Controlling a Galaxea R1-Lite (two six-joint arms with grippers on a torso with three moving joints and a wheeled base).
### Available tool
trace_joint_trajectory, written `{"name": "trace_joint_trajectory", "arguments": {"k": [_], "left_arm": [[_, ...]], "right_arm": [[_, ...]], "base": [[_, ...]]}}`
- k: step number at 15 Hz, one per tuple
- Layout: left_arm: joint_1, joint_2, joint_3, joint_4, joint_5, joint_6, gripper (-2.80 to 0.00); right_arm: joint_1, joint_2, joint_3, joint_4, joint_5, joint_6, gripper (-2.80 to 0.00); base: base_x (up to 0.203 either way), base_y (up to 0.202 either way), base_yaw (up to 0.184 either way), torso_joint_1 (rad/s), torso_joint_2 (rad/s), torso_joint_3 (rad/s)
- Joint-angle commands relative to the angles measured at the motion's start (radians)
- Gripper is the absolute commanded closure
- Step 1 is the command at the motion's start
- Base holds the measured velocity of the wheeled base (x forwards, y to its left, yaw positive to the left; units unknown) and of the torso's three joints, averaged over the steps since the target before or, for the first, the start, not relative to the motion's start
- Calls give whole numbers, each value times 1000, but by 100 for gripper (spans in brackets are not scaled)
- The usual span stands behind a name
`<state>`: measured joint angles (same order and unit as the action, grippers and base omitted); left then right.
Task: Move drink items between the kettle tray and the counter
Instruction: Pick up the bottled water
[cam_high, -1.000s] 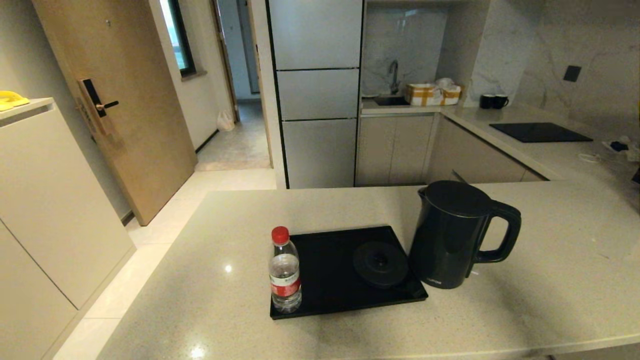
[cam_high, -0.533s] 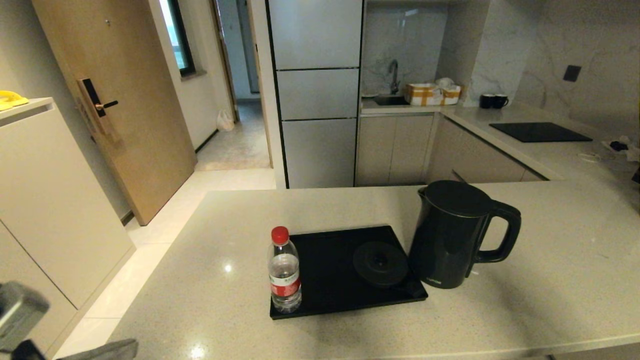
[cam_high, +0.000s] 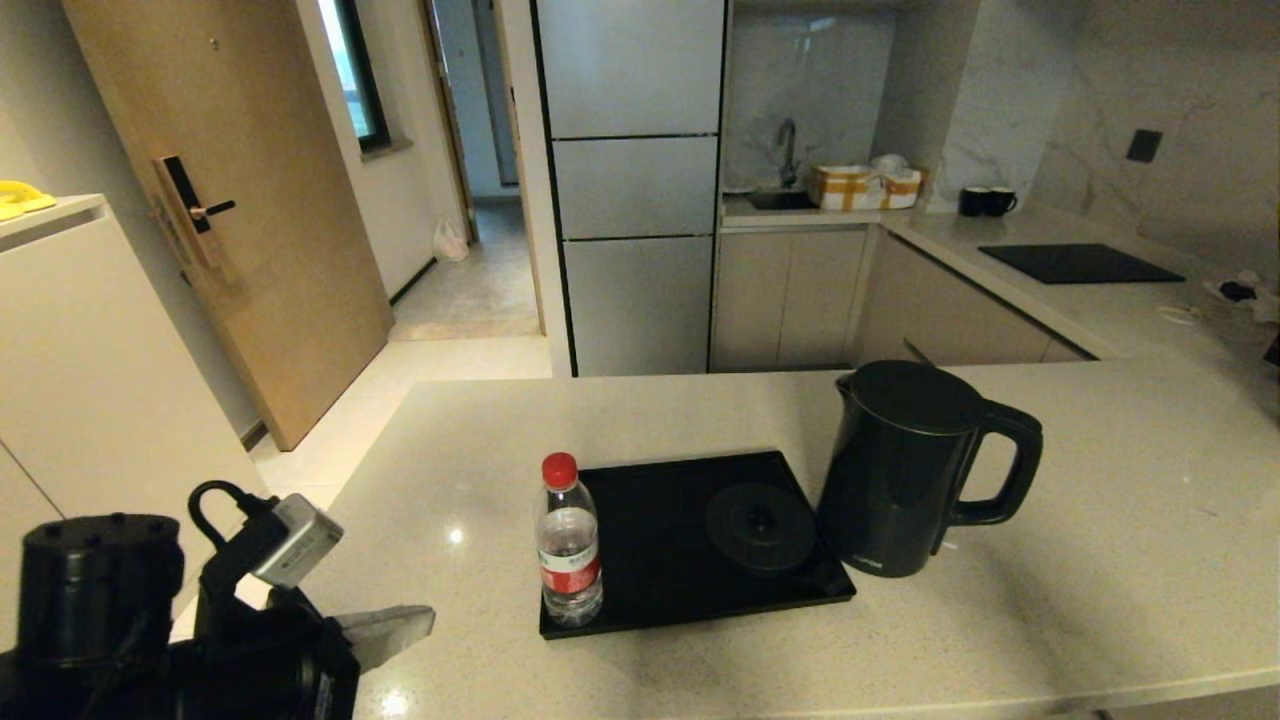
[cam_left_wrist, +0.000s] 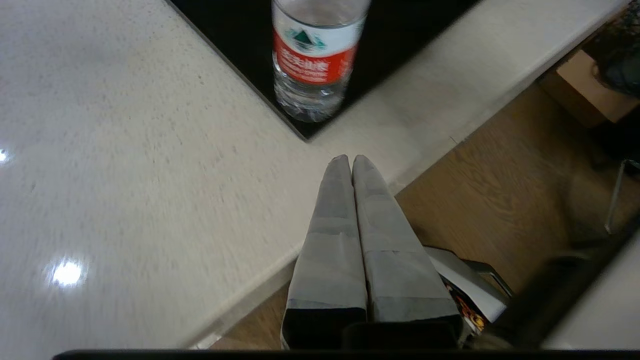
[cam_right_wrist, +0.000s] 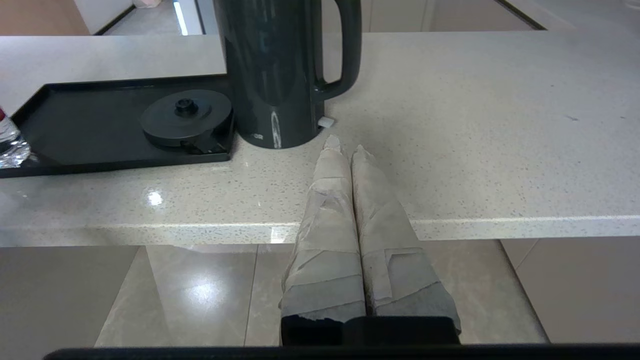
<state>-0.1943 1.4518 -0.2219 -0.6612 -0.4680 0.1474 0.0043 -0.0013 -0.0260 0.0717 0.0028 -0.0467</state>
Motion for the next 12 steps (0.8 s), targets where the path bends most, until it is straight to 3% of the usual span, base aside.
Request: {"name": "trace_joint_trajectory", "arguments": {"k": [1, 3, 4, 5, 6, 8, 12], "left_arm": [[-3, 163, 18, -156, 5, -1, 0], [-23, 308, 42, -360, 51, -24, 0], [-46, 376, 55, -467, 107, -42, 0], [-72, 422, 66, -566, 173, -59, -280], [-91, 442, 76, -616, 212, -73, -280], [-106, 472, 79, -684, 219, -81, -280], [-134, 461, 95, -715, 163, -78, -280]], "right_arm": [[0, 1, 0, 0, 0, -1, 0], [0, 1, 0, 0, 0, -1, 0], [0, 1, 0, 0, 0, -1, 0], [0, 1, 0, 0, 0, -1, 0], [0, 1, 0, 0, 0, -1, 0], [0, 1, 0, 0, 2, -1, 0], [0, 1, 0, 0, 0, -1, 0]], "base": [[0, 0, 0, 0, 0, 0], [0, 0, 0, 0, 0, 0], [0, 0, 0, 0, 0, 0], [0, 0, 0, 0, 0, 0], [0, 0, 0, 0, 0, 0], [0, 0, 0, 0, 0, 0], [0, 0, 0, 0, 0, 0]]}}
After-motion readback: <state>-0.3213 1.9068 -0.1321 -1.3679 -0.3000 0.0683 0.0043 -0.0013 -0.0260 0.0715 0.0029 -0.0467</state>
